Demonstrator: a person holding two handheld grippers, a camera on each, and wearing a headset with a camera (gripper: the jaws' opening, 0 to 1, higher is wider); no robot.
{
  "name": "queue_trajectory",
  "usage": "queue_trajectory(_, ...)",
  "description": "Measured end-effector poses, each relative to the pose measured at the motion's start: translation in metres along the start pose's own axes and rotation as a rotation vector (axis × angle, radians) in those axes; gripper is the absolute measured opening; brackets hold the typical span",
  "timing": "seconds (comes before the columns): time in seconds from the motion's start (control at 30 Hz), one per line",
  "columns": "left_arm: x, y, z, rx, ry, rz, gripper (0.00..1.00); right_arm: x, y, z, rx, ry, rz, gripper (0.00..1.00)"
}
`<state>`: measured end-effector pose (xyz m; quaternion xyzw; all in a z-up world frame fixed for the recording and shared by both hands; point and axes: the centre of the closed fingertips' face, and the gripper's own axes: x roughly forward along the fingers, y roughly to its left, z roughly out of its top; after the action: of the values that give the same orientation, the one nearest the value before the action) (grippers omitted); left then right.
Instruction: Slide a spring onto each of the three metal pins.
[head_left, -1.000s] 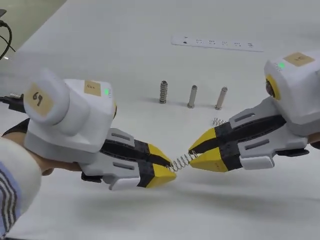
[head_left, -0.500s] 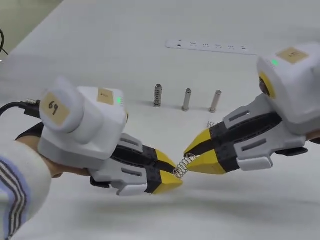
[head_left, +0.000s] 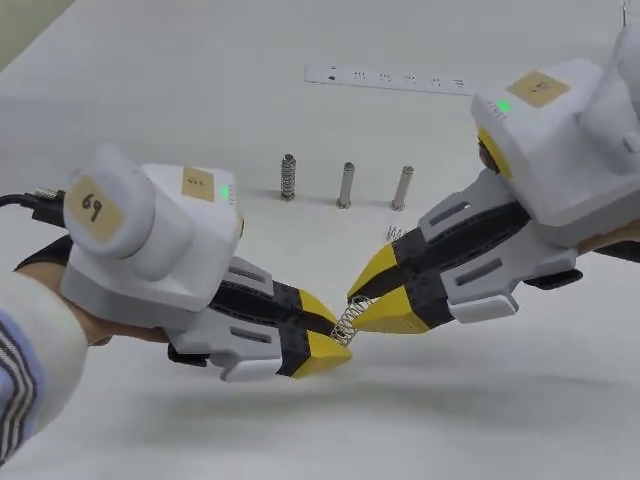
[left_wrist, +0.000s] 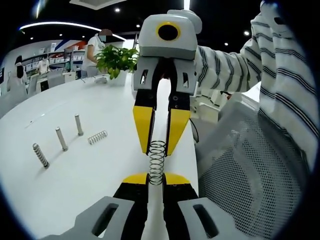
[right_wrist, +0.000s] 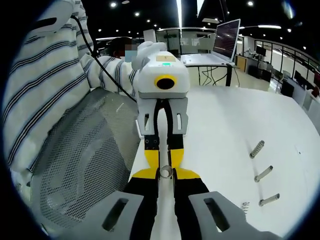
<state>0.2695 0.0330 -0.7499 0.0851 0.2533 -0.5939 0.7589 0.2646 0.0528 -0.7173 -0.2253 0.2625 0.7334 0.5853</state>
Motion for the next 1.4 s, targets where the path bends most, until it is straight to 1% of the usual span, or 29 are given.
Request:
queue_trajectory(0.13,0.004,0.000,0.001,0.013,-0.001,-0.005,0.02,-0.001,0.000,-0.001,-0.012,0.021,-0.004,0.08)
queue_trajectory(0.27,0.006,-0.003,0.003,0.029,-0.003,-0.011,0.02,-0.004,0.002,-0.003,-0.028,0.058,-0.004,0.08)
queue_trajectory(0.3,0.007,-0.003,0.004,0.031,-0.004,-0.009,0.02,-0.005,0.002,-0.005,-0.005,0.075,-0.008,0.08)
queue_trajectory(0.37,0.008,-0.002,0.005,0.030,-0.007,0.000,0.02,-0.005,0.002,-0.004,-0.015,0.080,-0.012,0.08)
queue_trajectory(0.4,0.008,-0.001,0.006,0.036,-0.007,0.017,0.02,-0.005,0.002,-0.005,-0.026,0.090,-0.017,0.08)
queue_trajectory(0.43,0.009,-0.001,0.006,0.044,-0.009,0.022,0.02,-0.006,0.001,-0.006,-0.030,0.097,-0.019,0.08)
queue_trajectory(0.53,0.009,-0.002,0.007,0.045,-0.012,0.021,0.02,-0.005,0.003,-0.004,-0.041,0.112,-0.013,0.08)
queue_trajectory(0.67,0.008,-0.001,0.008,0.048,-0.015,0.025,0.02,-0.003,0.003,-0.007,-0.058,0.141,-0.007,0.08)
queue_trajectory(0.8,0.007,0.000,0.011,0.051,-0.024,0.036,0.02,-0.001,0.003,-0.009,-0.063,0.160,-0.005,0.08)
queue_trajectory(0.87,0.006,0.000,0.013,0.048,-0.035,0.037,0.02,0.000,0.002,-0.011,-0.063,0.177,-0.006,0.08)
queue_trajectory(0.97,0.005,0.001,0.016,0.054,-0.040,0.045,0.02,0.003,0.001,-0.014,-0.070,0.196,-0.006,0.08)
queue_trajectory(1.1,0.004,0.002,0.016,0.062,-0.037,0.049,0.02,0.004,0.001,-0.014,-0.075,0.199,-0.002,0.08)
queue_trajectory(1.13,0.003,0.003,0.016,0.068,-0.031,0.053,0.02,0.004,0.001,-0.014,-0.075,0.199,-0.003,0.08)
queue_trajectory(1.23,0.002,0.004,0.017,0.076,-0.030,0.062,0.02,0.004,-0.001,-0.014,-0.080,0.213,-0.008,0.08)
queue_trajectory(1.4,0.002,0.006,0.016,0.066,-0.022,0.065,0.02,0.004,-0.002,-0.015,-0.089,0.226,-0.008,0.08)
